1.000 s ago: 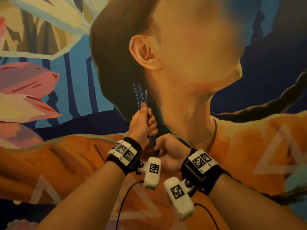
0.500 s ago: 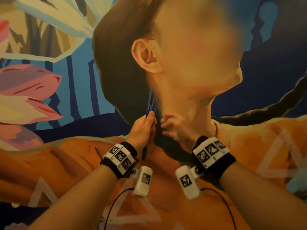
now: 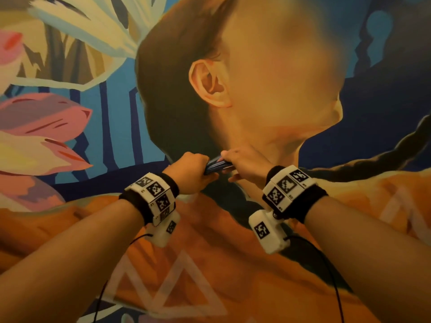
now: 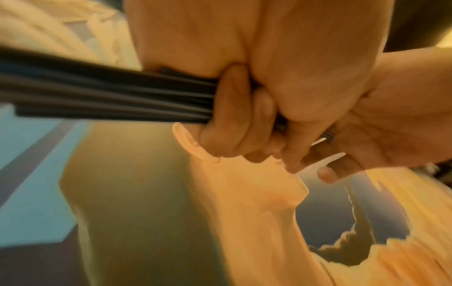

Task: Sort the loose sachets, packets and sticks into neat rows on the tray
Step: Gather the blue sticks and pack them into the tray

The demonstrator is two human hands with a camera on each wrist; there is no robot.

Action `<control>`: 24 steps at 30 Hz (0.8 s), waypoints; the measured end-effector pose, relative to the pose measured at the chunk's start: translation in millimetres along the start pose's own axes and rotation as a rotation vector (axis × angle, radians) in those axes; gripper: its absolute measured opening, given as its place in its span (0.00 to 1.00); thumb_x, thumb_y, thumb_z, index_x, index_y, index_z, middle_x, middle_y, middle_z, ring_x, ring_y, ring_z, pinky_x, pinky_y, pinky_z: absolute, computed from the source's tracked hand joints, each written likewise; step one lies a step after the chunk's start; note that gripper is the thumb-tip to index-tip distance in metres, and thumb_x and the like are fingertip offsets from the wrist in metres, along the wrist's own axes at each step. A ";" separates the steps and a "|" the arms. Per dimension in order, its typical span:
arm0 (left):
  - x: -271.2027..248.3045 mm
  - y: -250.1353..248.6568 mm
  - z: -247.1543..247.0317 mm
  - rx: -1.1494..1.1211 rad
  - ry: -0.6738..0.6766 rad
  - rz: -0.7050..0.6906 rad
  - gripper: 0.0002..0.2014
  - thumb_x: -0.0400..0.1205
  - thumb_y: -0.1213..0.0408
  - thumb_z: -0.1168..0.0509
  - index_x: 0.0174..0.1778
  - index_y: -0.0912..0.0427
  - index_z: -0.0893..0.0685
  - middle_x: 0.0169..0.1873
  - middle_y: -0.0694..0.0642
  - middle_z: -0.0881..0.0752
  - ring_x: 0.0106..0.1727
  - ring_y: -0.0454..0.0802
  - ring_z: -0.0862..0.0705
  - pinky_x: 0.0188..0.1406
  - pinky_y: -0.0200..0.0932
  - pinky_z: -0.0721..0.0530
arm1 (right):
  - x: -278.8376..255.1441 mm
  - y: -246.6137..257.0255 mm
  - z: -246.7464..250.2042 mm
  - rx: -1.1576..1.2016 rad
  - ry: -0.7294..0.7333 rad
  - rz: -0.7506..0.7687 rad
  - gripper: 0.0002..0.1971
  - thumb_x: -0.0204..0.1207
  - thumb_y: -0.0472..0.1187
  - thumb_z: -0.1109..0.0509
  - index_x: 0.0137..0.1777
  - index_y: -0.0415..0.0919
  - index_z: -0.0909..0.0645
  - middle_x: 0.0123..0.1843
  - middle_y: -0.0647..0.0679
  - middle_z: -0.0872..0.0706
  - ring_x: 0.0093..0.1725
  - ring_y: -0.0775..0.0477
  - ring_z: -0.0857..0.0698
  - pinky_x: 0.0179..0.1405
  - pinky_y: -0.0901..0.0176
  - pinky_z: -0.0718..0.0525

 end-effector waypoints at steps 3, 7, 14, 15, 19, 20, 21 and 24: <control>1.0 2.4 6.6 0.163 0.039 0.021 0.14 0.87 0.52 0.37 0.36 0.48 0.26 0.33 0.49 0.20 0.33 0.44 0.21 0.29 0.37 0.27 | -7.9 16.4 6.8 -0.338 -0.066 0.217 0.15 0.77 0.41 0.31 0.62 0.41 0.15 0.63 0.44 0.16 0.63 0.45 0.19 0.62 0.52 0.20; 0.8 -6.1 15.1 0.159 0.030 -0.073 0.09 0.86 0.60 0.37 0.40 0.57 0.21 0.39 0.56 0.16 0.40 0.54 0.17 0.38 0.43 0.20 | -31.7 41.8 -19.1 -0.859 -0.011 0.474 0.23 0.70 0.43 0.30 0.66 0.44 0.27 0.59 0.48 0.20 0.60 0.44 0.21 0.57 0.48 0.23; -0.5 -16.8 21.2 0.095 -0.049 0.025 0.17 0.84 0.61 0.34 0.63 0.64 0.29 0.52 0.59 0.20 0.43 0.52 0.20 0.40 0.42 0.24 | -28.2 48.3 -34.0 -1.157 -0.080 0.366 0.38 0.74 0.49 0.28 0.79 0.40 0.42 0.52 0.49 0.17 0.54 0.43 0.18 0.60 0.39 0.30; -0.8 -12.4 21.4 -0.019 -0.088 0.076 0.20 0.82 0.62 0.31 0.62 0.62 0.33 0.50 0.59 0.18 0.40 0.51 0.19 0.36 0.43 0.23 | -27.7 48.4 -34.6 -1.153 -0.081 0.358 0.27 0.75 0.49 0.29 0.70 0.42 0.34 0.49 0.51 0.18 0.53 0.43 0.17 0.61 0.40 0.29; -3.6 -11.7 20.9 -0.197 -0.140 0.089 0.27 0.76 0.66 0.26 0.60 0.59 0.39 0.39 0.58 0.19 0.33 0.52 0.20 0.30 0.50 0.19 | -29.3 46.8 -32.8 -1.123 -0.042 0.349 0.10 0.80 0.46 0.34 0.40 0.50 0.33 0.35 0.54 0.27 0.43 0.45 0.21 0.52 0.47 0.26; -5.3 -14.9 21.9 -0.200 -0.138 0.065 0.27 0.75 0.68 0.26 0.59 0.57 0.38 0.39 0.58 0.19 0.33 0.53 0.19 0.33 0.53 0.16 | -29.5 46.2 -31.9 -1.124 -0.041 0.349 0.13 0.80 0.46 0.35 0.37 0.51 0.34 0.33 0.53 0.29 0.41 0.46 0.22 0.47 0.49 0.26; -6.1 -16.7 22.1 -0.202 -0.128 0.044 0.29 0.73 0.69 0.25 0.58 0.56 0.38 0.39 0.57 0.18 0.33 0.53 0.18 0.34 0.54 0.14 | -29.6 45.9 -30.7 -1.129 -0.045 0.350 0.15 0.81 0.46 0.35 0.34 0.51 0.35 0.32 0.53 0.30 0.40 0.46 0.22 0.44 0.50 0.26; -6.6 -19.9 20.8 -0.182 -0.072 -0.021 0.31 0.72 0.73 0.24 0.58 0.53 0.39 0.37 0.54 0.19 0.31 0.49 0.19 0.29 0.46 0.15 | -29.1 42.6 -29.6 -1.158 -0.065 0.366 0.17 0.81 0.47 0.36 0.32 0.50 0.36 0.31 0.52 0.30 0.38 0.46 0.20 0.39 0.52 0.20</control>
Point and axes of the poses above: each hand's wrist, its own x-axis towards the middle knuckle, its own z-axis out of the back of the hand, y = z × x, the point moved 4 cm from there along x, towards the middle knuckle
